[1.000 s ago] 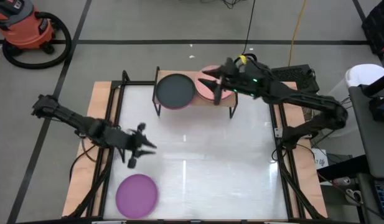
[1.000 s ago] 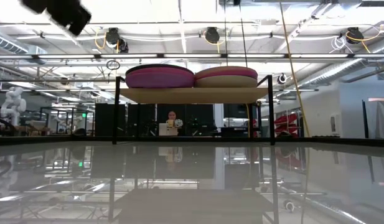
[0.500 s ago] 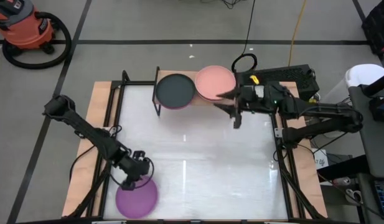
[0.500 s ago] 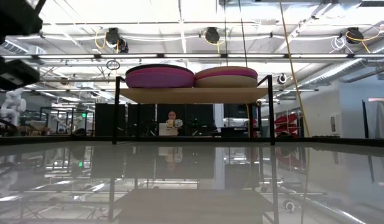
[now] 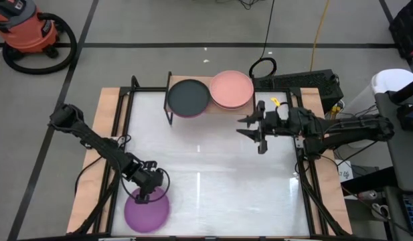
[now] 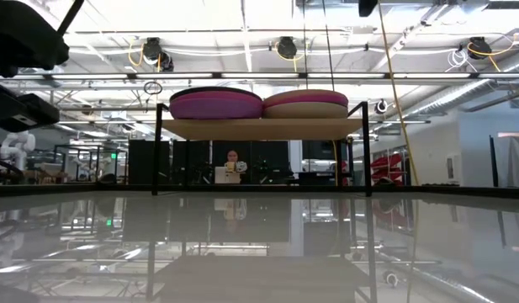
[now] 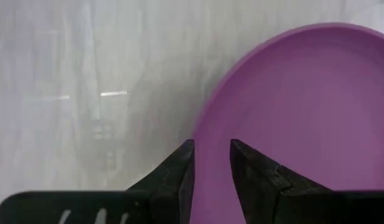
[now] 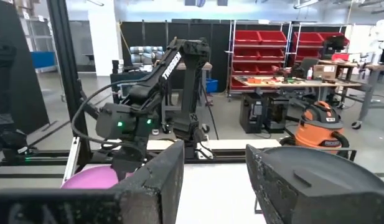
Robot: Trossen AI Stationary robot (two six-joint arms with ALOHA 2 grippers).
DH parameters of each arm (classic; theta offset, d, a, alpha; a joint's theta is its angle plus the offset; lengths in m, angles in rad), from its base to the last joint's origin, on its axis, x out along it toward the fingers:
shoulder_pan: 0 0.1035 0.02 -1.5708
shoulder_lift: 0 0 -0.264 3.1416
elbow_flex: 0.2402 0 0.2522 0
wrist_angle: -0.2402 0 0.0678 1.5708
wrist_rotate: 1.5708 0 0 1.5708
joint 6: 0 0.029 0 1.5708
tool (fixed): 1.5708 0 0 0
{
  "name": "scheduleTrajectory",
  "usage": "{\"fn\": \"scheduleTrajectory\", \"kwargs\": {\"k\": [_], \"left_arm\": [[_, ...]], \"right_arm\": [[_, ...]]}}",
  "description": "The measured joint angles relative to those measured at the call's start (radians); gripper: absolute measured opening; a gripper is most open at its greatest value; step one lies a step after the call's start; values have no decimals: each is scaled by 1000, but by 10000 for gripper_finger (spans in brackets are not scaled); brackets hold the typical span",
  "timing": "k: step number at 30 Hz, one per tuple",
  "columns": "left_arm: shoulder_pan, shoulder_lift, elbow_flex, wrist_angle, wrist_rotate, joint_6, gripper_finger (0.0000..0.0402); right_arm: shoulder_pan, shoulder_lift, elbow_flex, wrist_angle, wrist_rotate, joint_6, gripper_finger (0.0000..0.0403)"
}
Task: Place and stack plates onto a shelf
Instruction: Stack the purple plate on top of the black plate on the shelf
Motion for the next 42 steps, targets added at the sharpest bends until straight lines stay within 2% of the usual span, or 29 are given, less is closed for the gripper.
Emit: {"fn": "scheduleTrajectory", "kwargs": {"k": [7,19,28,36,42], "left_arm": [[8,0,0,-2,-1,1,107],[10,0,1,-3,-2,15,107],[9,-1,70,-28,-39,57,107],[10,0,3,-22,-45,35,107],[10,0,-74,73,-45,21,107]], "right_arm": [[0,-18,-41,5,49,16,153],[0,-19,-41,6,51,16,153],[0,-18,-41,6,51,16,153],[0,-18,-40,-24,51,26,153],[0,-18,-40,-33,51,31,153]]}}
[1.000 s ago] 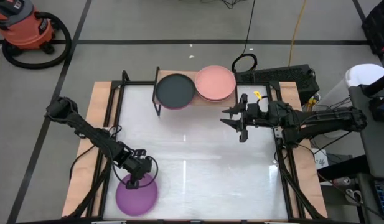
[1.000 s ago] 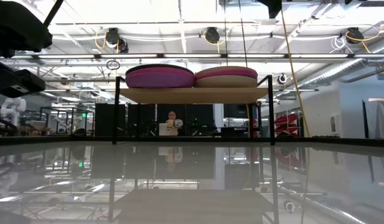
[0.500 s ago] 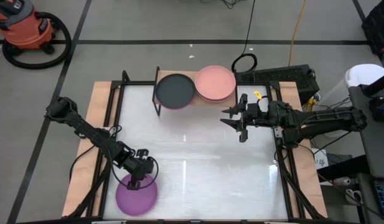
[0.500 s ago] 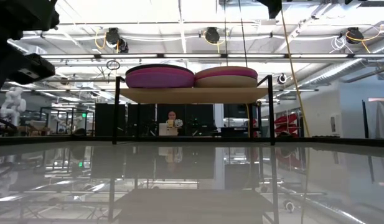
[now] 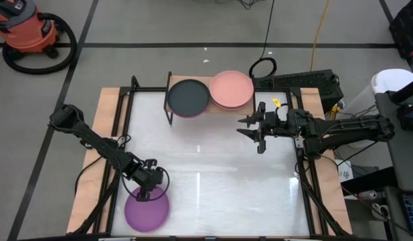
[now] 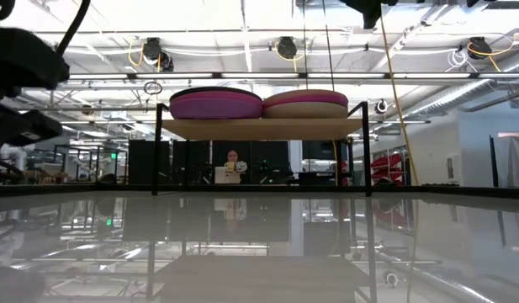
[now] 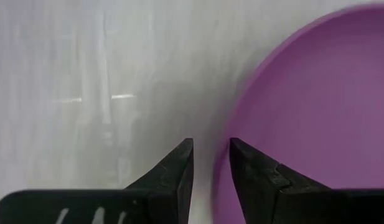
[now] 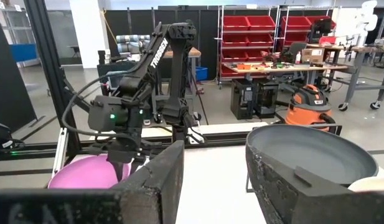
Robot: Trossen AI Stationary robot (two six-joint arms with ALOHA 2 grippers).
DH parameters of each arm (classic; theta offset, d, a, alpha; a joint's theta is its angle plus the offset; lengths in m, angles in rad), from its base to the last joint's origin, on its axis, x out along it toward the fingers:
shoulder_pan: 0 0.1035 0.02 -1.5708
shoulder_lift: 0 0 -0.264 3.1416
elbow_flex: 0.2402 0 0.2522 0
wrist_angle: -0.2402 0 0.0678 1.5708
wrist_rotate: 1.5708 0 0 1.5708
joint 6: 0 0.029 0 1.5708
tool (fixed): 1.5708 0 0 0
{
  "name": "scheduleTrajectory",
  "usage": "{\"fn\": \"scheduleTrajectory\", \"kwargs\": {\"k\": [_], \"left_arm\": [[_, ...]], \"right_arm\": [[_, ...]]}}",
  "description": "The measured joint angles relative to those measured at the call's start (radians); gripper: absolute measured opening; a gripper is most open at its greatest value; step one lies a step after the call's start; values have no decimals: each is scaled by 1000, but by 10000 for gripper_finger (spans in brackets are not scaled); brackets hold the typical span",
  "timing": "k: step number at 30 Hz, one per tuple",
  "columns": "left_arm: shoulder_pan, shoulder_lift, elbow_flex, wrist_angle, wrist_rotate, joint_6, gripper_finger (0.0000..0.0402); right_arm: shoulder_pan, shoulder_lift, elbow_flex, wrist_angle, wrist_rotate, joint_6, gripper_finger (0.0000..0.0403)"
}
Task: Place and stack plates onto a shelf
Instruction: Stack the purple plate on top of the black plate on the shelf
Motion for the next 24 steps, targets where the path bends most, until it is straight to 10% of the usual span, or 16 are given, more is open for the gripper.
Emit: {"fn": "scheduleTrajectory", "kwargs": {"k": [10,15,24], "left_arm": [[32,0,49,-2,19,52,12],[126,-30,238,-273,-90,144,9],[580,-188,691,-464,-338,280,9]], "right_arm": [[0,0,0,3,0,0,153],[0,0,1,9,0,0,153],[7,15,2,17,-2,55,153]]}}
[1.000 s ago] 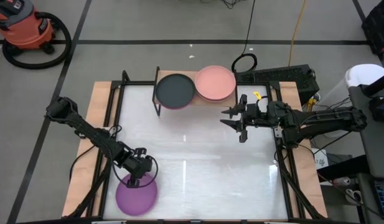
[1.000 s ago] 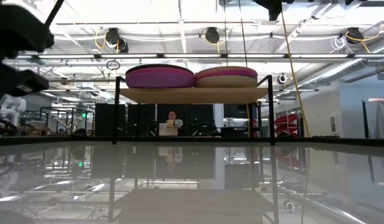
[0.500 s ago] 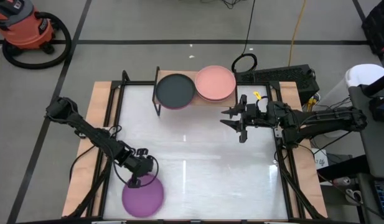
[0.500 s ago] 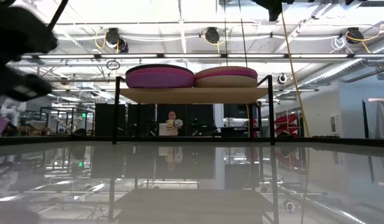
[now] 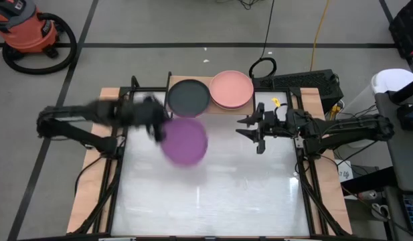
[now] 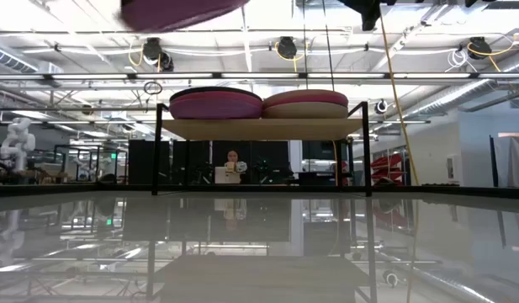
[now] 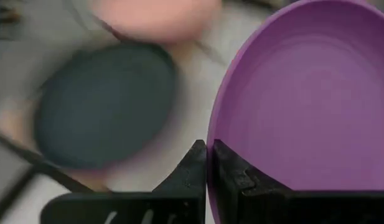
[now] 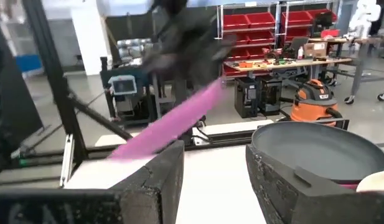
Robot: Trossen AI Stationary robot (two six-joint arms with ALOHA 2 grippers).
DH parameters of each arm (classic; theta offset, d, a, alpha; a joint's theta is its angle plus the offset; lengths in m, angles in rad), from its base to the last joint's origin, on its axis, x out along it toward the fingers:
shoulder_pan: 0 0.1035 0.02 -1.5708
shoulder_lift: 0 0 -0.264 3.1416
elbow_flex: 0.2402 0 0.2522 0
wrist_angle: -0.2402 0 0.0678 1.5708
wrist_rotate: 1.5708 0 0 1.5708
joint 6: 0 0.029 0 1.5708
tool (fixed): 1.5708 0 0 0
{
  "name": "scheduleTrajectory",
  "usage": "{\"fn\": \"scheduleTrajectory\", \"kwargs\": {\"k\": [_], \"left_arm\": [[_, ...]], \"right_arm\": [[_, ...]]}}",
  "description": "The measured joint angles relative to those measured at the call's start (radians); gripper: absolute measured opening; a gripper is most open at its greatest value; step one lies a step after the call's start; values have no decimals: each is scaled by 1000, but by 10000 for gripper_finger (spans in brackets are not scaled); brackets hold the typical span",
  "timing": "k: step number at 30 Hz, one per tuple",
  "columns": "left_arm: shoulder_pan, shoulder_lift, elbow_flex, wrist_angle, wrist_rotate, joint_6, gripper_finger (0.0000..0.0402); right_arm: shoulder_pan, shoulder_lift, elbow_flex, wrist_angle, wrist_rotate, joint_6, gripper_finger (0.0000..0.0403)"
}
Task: Place and stack plates onto a shelf
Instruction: Stack the purple plate on top of the black plate on the shelf
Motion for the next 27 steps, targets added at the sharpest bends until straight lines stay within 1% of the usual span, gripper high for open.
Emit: {"fn": "scheduleTrajectory", "kwargs": {"k": [1,3,6,8,10,15,22,24,27], "left_arm": [[72,-8,32,29,10,10,9],[224,-10,79,96,67,32,9],[438,15,97,125,227,13,8],[546,53,98,141,331,-15,8],[622,100,97,120,363,-17,8],[736,211,96,119,373,-11,8],[810,273,96,142,373,-2,10],[820,273,96,154,372,13,22],[822,273,96,148,372,64,55]], "right_arm": [[7,1,0,-1,-1,-17,153],[27,9,0,21,-3,-60,153],[56,20,0,77,-5,-96,153],[71,28,0,114,-5,-113,153],[84,31,0,123,-5,-125,153],[111,30,0,115,-5,-123,153],[144,30,0,110,-4,-143,153],[144,30,0,107,-4,-153,153],[143,30,0,95,-3,-161,153]]}}
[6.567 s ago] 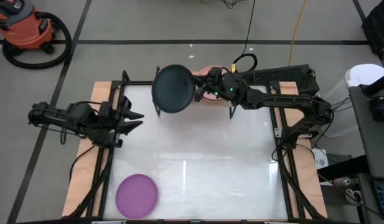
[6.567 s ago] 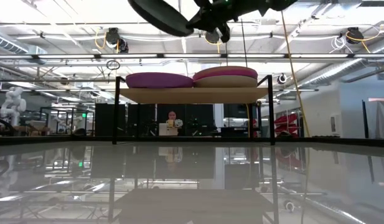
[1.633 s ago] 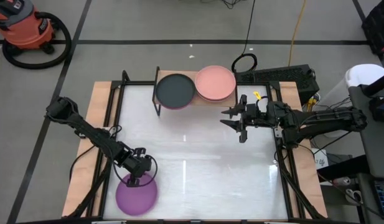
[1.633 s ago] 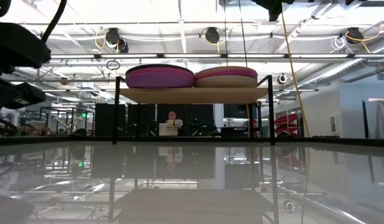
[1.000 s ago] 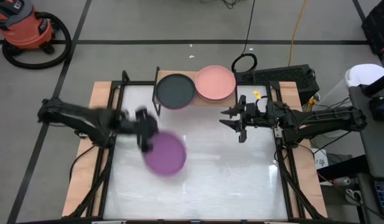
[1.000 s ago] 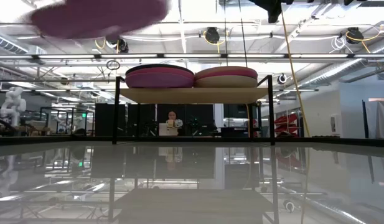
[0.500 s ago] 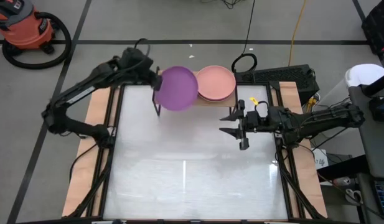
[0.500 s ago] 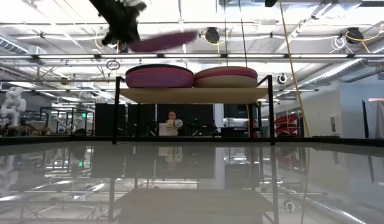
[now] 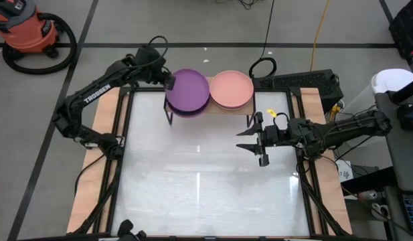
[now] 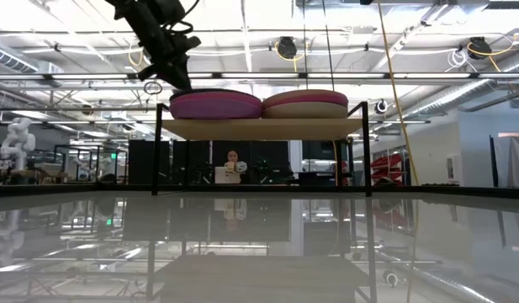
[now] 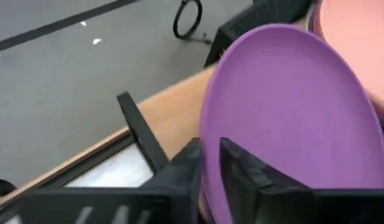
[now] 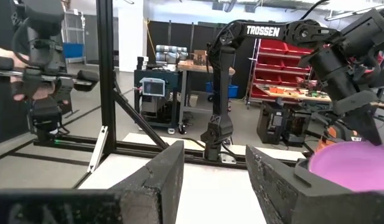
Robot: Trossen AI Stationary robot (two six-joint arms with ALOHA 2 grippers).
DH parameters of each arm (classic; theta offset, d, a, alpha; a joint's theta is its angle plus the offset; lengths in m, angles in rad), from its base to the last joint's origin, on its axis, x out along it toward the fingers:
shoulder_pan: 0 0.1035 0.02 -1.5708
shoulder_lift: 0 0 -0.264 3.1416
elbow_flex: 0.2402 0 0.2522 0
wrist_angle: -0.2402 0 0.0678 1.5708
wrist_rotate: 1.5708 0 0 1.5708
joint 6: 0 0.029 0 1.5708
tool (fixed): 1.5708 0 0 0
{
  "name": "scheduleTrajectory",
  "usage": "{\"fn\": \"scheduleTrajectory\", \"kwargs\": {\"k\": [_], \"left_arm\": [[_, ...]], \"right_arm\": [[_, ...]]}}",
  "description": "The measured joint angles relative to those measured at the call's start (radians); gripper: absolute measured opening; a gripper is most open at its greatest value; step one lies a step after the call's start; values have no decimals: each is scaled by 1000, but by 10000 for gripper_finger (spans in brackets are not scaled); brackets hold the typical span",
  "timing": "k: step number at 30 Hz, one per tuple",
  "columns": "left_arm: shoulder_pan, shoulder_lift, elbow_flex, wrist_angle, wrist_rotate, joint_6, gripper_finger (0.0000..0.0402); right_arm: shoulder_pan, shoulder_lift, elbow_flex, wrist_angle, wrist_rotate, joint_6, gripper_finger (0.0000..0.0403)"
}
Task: Place and stack plates onto a shelf
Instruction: Stack the purple plate on top of the black plate on the shelf, then return to Home Position
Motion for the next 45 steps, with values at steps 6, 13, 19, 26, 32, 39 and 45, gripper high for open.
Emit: {"fn": "scheduleTrajectory", "kwargs": {"k": [6,13,19,26,32,39,45], "left_arm": [[-2,0,1,-50,36,94,141],[-6,-132,128,-81,129,158,181],[-113,-482,-22,72,73,214,173],[-224,-902,-416,268,74,206,114],[-278,-1209,-702,372,88,181,86],[-314,-1402,-990,530,148,156,85],[-351,-1377,-1168,709,207,190,85]], "right_arm": [[0,0,0,0,3,-3,153],[17,-55,-2,-40,3,-8,153],[50,-241,-30,-175,105,-59,153],[52,-455,-226,-159,191,-29,153],[52,-626,-429,-97,190,-15,153],[52,-748,-695,75,219,-53,153],[53,-769,-706,14,237,-6,153]]}}
